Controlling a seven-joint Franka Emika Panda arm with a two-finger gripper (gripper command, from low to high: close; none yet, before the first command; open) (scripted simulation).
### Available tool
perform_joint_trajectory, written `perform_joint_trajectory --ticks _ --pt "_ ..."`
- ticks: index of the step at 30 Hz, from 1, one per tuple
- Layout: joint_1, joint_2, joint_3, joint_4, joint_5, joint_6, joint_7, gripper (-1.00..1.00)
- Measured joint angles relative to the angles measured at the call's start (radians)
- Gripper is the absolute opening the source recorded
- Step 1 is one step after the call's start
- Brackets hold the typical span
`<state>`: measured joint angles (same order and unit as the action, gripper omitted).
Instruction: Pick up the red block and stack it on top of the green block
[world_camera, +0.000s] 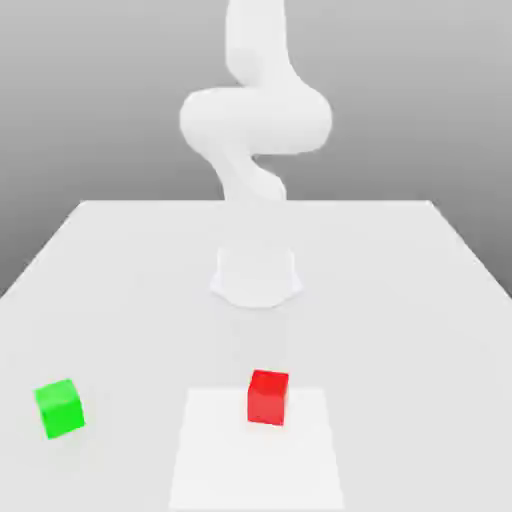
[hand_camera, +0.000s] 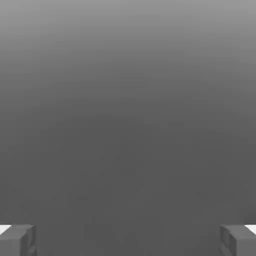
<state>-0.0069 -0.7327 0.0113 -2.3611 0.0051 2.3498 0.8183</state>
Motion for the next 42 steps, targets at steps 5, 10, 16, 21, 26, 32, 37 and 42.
perform_joint_trajectory --ticks 5,10,16,21,26,32,37,42 --pt "-0.010 0.164 0.023 -0.142 0.006 0.119 0.049 0.00" --pt "-0.021 0.328 0.048 -0.283 0.014 0.238 0.097 0.00" --pt "-0.029 0.557 0.075 -0.470 0.018 0.400 0.166 0.00" --pt "-0.029 0.790 0.067 -0.510 -0.028 0.581 0.224 0.00" --pt "0.008 0.925 0.021 -0.493 -0.063 0.697 0.250 -1.00" --pt "0.009 0.925 0.021 -0.493 -0.068 0.698 0.255 -1.00" --pt "-0.002 0.768 0.046 -0.516 -0.016 0.563 0.217 -1.00" --pt "-0.071 0.676 0.004 -0.490 0.004 0.445 0.219 -1.00"
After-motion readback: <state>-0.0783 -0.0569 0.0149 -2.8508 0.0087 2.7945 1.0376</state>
